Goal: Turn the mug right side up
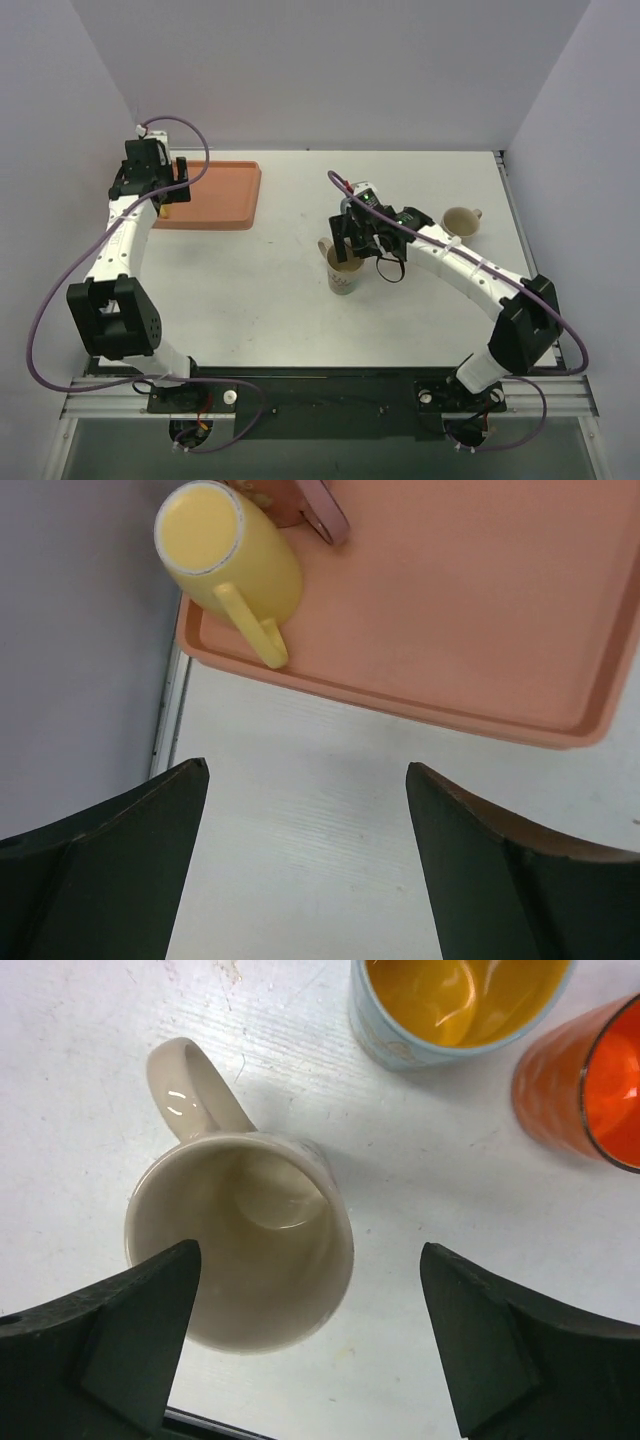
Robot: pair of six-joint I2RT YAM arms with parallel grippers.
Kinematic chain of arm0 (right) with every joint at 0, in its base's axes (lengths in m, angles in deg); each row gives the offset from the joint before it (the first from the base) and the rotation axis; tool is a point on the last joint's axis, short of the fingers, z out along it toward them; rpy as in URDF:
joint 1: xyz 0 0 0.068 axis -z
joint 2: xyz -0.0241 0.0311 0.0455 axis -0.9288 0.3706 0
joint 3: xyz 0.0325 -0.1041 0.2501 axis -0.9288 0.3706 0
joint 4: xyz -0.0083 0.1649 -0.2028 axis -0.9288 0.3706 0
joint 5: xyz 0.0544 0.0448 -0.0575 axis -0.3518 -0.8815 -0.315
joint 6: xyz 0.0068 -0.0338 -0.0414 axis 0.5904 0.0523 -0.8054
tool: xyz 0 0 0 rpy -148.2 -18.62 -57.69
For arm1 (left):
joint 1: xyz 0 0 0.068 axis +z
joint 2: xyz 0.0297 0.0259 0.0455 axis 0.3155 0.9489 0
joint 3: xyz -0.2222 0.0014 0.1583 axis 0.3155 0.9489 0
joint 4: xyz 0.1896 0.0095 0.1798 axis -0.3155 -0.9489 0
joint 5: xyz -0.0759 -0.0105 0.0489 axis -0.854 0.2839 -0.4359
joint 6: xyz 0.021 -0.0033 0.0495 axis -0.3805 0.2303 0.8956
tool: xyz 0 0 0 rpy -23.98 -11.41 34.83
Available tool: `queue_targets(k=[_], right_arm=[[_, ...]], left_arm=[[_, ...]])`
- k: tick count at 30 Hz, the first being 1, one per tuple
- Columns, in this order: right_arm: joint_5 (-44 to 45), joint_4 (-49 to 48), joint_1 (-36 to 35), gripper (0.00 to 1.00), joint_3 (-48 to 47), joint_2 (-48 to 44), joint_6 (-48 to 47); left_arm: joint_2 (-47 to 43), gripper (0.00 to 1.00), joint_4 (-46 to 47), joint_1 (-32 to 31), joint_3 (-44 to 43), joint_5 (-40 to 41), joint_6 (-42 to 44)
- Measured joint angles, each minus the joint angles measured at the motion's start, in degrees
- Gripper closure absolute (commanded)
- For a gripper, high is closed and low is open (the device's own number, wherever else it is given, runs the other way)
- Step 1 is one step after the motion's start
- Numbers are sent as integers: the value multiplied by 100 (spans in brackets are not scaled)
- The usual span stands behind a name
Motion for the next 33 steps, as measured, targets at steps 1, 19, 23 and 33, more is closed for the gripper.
queue_targets(k=[1,19,23,33], right_arm=[[46,17,-15,12,0,-96,-22],[1506,-758,122,6,1534,-2229,-608],[1526,-861,122,6,1556,-2229,-669],[1497,-914,122,6,1556,-2197,-667]], left_arm=[[114,14,131,20,44,166,-7],[1725,34,1832,507,140,1445,-1292],[2024,33,1853,590,125,1331,-1316],[2564,49,1945,588,-308,1327,-1246]])
